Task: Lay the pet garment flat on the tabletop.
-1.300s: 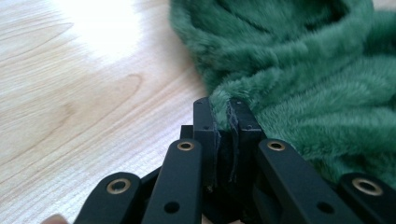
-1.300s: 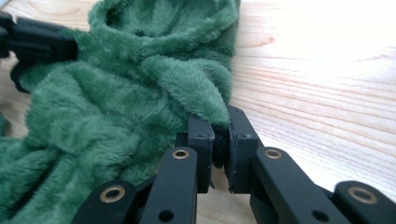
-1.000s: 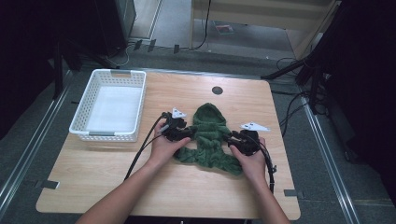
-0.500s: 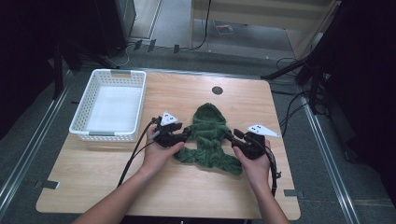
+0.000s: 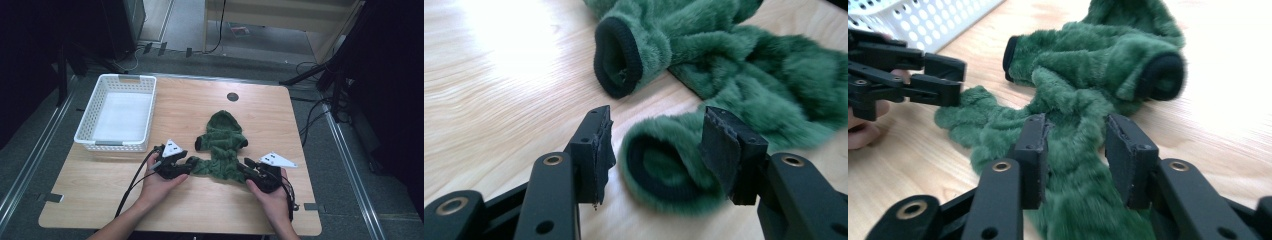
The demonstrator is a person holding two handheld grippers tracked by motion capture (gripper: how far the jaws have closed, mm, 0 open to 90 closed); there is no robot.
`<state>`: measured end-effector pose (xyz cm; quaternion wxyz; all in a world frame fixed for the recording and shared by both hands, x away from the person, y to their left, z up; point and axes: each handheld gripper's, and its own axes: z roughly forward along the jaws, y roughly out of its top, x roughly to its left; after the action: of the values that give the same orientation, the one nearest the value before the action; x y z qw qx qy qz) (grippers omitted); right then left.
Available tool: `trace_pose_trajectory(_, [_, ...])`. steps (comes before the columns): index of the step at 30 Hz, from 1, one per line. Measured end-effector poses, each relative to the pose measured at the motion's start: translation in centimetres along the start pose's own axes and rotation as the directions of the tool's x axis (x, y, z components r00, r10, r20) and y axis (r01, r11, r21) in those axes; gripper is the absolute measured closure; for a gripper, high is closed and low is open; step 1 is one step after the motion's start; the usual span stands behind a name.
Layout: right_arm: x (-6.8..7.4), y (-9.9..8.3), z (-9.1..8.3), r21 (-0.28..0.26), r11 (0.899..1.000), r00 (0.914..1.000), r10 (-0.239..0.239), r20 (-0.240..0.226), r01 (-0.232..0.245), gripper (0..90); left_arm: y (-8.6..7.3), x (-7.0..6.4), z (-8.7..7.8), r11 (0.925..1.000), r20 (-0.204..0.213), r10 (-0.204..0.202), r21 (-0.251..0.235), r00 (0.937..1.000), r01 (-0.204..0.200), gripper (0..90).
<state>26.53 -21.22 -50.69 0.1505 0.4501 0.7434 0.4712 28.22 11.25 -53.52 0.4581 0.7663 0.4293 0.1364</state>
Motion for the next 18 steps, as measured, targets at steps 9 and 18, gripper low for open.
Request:
trace_pose_trajectory(9, [-2.2,-2.0,-3.3,-0.082,0.996,0.9978,-0.013,0.065,0.019,48.9,-2.6,1.0,-6.1,0.9879,-0.099,-0.012,-0.155,0.995,-0.004,33.1])
trace_pose_trajectory(18, [-4.3,-2.9,-5.5,-0.085,0.996,0.9939,0.024,0.108,-0.015,36.4,-5.5,4.3,-12.2,0.9744,-0.174,-0.058,-0.224,0.983,0.017,18.8])
